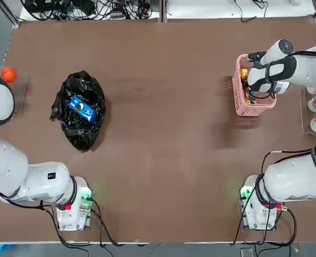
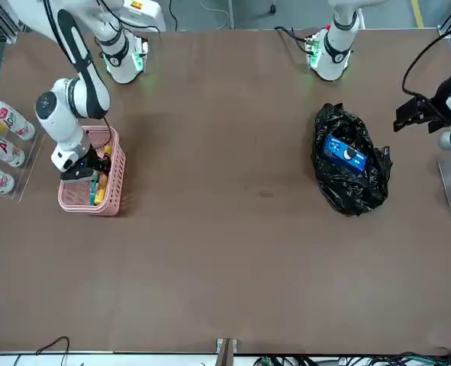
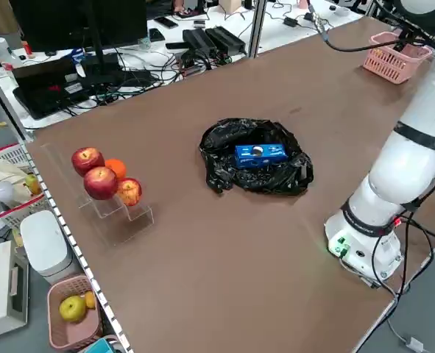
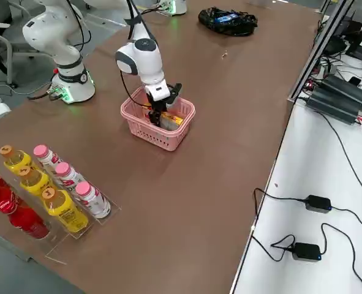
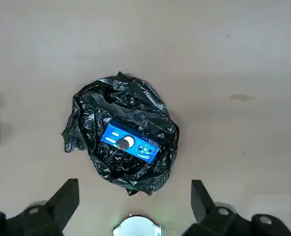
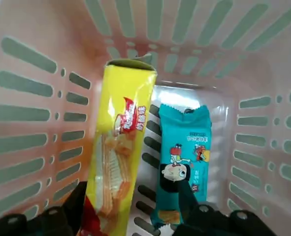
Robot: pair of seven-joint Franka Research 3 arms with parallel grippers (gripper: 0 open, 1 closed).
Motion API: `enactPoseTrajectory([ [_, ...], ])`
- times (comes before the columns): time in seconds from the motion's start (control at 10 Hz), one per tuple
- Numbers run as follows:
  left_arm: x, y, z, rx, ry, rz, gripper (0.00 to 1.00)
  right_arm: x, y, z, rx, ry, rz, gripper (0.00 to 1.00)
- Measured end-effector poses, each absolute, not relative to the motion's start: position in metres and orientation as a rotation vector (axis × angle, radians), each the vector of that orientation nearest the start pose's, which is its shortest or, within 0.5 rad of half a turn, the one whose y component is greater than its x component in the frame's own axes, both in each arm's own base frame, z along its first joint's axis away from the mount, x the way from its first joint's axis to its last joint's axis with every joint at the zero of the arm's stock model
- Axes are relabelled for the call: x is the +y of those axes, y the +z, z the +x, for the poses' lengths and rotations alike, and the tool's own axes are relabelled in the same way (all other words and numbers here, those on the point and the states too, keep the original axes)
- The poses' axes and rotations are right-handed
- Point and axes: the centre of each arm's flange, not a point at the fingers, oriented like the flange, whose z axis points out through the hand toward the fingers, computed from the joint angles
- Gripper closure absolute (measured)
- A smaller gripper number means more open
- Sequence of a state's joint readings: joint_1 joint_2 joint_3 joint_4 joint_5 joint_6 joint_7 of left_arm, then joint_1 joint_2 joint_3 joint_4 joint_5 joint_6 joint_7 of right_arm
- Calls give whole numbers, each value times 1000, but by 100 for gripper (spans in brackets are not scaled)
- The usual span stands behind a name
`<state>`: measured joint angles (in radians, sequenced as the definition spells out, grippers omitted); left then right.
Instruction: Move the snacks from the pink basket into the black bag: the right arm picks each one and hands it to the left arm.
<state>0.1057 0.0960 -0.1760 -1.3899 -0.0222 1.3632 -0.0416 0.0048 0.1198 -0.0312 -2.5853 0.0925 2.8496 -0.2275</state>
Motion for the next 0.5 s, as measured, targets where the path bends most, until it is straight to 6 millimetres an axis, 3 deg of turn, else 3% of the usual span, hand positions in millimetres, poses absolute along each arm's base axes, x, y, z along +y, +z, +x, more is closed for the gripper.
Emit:
enactPoseTrajectory([
  [0.5, -37, 639, 561, 45, 192, -3165, 0, -17, 225, 459, -181, -241, -3119, 34],
])
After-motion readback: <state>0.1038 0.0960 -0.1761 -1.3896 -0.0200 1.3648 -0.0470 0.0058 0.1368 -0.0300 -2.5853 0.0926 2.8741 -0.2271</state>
